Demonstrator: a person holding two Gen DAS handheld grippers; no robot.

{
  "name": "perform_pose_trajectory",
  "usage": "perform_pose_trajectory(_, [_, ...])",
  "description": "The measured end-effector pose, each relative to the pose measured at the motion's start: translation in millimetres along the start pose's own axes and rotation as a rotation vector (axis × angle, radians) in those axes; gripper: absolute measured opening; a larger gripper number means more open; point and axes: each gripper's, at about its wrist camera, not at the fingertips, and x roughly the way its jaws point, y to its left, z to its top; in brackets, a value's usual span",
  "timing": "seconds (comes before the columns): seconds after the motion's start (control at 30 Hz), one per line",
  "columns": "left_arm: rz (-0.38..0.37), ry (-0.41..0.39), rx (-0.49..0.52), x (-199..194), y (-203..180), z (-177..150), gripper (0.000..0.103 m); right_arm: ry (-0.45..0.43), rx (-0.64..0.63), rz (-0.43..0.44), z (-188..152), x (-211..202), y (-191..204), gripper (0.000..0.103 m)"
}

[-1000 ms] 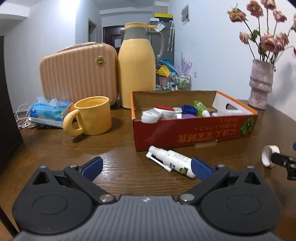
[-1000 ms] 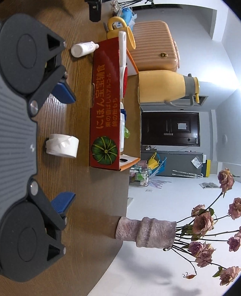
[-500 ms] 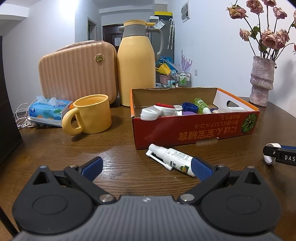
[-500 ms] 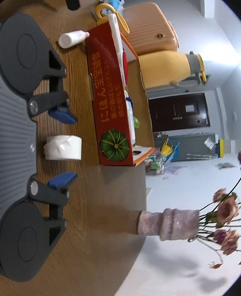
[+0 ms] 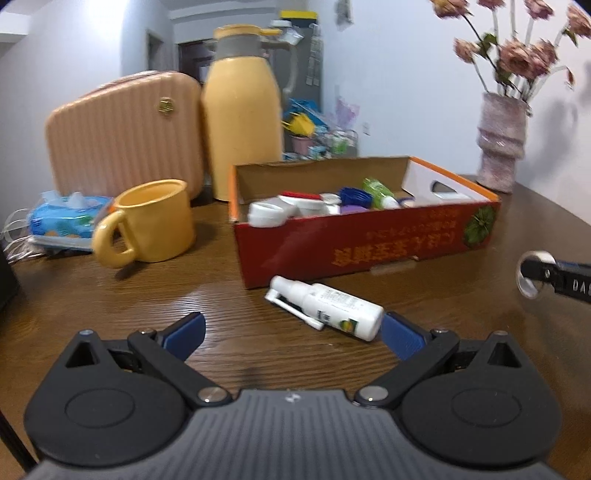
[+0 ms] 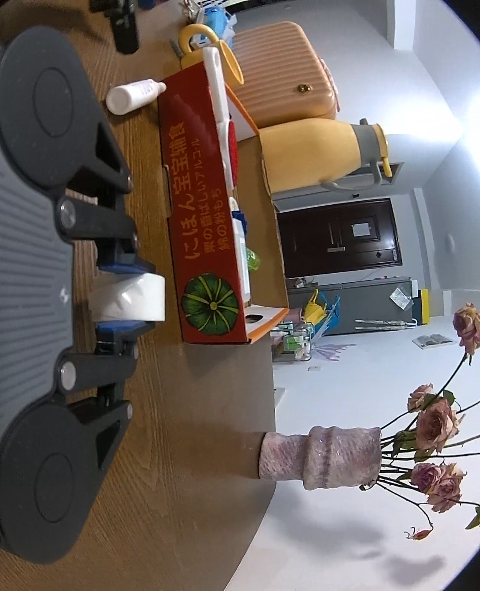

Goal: Organize rigid objects
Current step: 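Grasp the white spray bottle with the left gripper while the right gripper holds the tape roll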

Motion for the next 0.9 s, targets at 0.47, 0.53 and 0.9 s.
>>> perform_pose_trajectory(0.47, [-0.119,0.029,0.183,41.8,-2.4,4.9,0.103,-0.053,-0.019,0.000,-5.2,-20.5,4.7,0.023])
perform_pose_trajectory(0.53, [-0.133,0.037,0.190,48.0,-0.3,7.5,0.103,-0.055,-0.026,-0.016,-9.1,-26.0,9.0,0.023])
perform_pose_trajectory(0.9, [-0.215,0.073,0.227,71.1,5.9,15.1,0.103,-0.068,-0.021,-0.092,-14.5,-31.9,20.5,0.023])
